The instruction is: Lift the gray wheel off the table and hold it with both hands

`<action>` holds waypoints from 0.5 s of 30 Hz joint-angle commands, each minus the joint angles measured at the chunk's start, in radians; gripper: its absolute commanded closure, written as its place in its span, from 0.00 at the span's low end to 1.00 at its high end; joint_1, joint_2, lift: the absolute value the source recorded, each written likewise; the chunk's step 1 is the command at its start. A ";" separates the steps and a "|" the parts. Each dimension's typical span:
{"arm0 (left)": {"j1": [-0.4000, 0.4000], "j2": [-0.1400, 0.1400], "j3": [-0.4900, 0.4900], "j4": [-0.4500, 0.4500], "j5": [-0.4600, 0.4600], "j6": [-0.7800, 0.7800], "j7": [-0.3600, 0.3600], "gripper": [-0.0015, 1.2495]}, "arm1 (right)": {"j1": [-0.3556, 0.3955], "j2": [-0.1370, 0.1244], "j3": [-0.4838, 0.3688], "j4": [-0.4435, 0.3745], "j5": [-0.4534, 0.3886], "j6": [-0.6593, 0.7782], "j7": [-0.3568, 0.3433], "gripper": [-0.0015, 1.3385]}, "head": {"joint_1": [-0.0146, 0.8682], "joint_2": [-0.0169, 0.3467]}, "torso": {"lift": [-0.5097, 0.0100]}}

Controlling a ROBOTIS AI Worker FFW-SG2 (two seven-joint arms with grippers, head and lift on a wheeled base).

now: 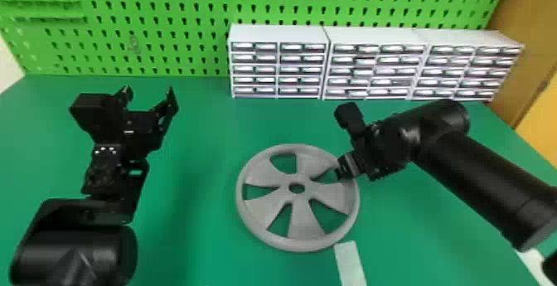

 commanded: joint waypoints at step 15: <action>-0.002 -0.001 0.003 0.000 0.000 0.000 0.000 0.35 | 0.008 0.002 -0.043 -0.039 -0.026 0.018 -0.047 0.87 | 0.82 0.09 | 0.79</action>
